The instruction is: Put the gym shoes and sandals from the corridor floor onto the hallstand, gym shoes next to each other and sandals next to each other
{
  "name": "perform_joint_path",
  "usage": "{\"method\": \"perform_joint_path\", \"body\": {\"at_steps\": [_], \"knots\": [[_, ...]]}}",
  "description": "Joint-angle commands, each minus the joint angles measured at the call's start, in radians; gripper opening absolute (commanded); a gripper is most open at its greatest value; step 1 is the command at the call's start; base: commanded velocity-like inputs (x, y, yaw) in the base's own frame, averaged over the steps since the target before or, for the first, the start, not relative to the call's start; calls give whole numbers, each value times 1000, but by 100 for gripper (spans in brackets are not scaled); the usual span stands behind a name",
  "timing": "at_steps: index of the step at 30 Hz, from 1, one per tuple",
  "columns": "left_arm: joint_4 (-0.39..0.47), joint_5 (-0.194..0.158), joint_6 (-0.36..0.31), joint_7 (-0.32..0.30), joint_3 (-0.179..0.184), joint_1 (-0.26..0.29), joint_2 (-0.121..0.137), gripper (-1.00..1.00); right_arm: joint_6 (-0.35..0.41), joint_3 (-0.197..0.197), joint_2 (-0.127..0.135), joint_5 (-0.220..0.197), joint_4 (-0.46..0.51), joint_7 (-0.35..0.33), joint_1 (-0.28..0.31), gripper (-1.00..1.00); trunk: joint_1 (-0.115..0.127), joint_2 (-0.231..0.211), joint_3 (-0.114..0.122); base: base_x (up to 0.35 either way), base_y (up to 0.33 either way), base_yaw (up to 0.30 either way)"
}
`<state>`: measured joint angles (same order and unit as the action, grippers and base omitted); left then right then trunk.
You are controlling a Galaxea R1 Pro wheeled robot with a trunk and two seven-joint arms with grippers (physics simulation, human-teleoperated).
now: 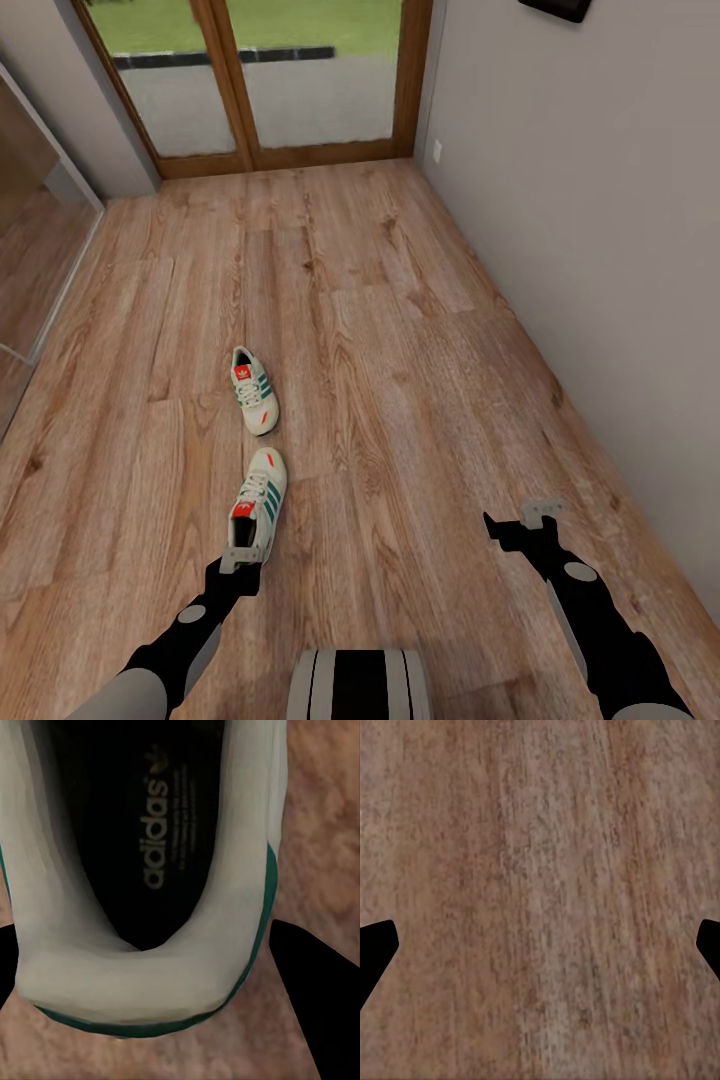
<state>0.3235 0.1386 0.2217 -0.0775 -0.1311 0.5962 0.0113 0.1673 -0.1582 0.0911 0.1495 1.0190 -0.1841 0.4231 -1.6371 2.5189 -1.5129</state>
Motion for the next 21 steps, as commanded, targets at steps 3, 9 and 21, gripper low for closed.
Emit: {"method": "perform_joint_path", "body": {"at_steps": [3, 9, 21], "knots": [[-1, 12, 4, -5, -8, 0, -1, -100, 5, -3, -1, 10, 1, -8, 0, 100, 0, 0, -1, 0, 0, 0], [0, 12, 4, -5, -7, 0, -1, -100, 5, -3, -1, 10, 0, -8, 0, 100, 0, 0, -1, 0, 0, 0], [1, 13, 4, -5, -7, 0, -1, -100, 3, -3, 0, 10, -5, -9, 0, 100, 2, -1, 15, 0, 0, 0]]}}
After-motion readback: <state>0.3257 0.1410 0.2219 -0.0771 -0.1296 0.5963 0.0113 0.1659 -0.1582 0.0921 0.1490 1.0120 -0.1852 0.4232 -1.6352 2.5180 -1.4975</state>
